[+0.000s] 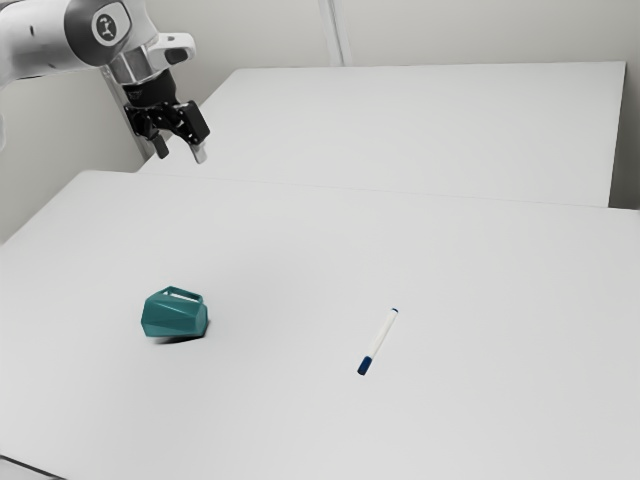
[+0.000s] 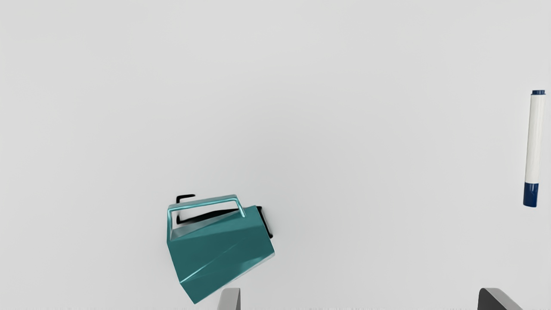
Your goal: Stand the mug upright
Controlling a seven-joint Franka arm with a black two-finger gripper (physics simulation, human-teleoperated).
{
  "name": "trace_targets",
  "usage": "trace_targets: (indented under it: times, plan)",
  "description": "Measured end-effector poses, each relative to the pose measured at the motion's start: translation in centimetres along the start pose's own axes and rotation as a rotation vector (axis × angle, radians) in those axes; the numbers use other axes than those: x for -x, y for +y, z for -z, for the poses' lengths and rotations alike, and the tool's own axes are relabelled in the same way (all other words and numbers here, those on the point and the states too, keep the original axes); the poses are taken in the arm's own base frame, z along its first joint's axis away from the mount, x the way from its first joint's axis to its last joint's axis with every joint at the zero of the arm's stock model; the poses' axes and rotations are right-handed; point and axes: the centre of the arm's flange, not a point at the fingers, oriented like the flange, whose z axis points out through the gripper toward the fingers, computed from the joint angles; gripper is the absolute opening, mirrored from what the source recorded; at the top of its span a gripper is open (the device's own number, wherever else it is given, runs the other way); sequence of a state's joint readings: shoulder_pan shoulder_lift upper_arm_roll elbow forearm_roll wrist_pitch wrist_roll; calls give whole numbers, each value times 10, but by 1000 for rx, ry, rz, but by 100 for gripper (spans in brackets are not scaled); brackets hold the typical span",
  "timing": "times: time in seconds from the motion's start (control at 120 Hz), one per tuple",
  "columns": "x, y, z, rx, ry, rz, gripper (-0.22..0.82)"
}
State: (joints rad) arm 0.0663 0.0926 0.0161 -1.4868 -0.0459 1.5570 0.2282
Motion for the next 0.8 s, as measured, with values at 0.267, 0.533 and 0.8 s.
trace_targets:
  times: [0.267, 0.533, 0.8]
  plan:
    - [1, -1, -1, 2, -6, -2, 60]
    - [29, -17, -11, 77, -45, 41, 60]
    - [65, -73, -52, 360, -67, 112, 60]
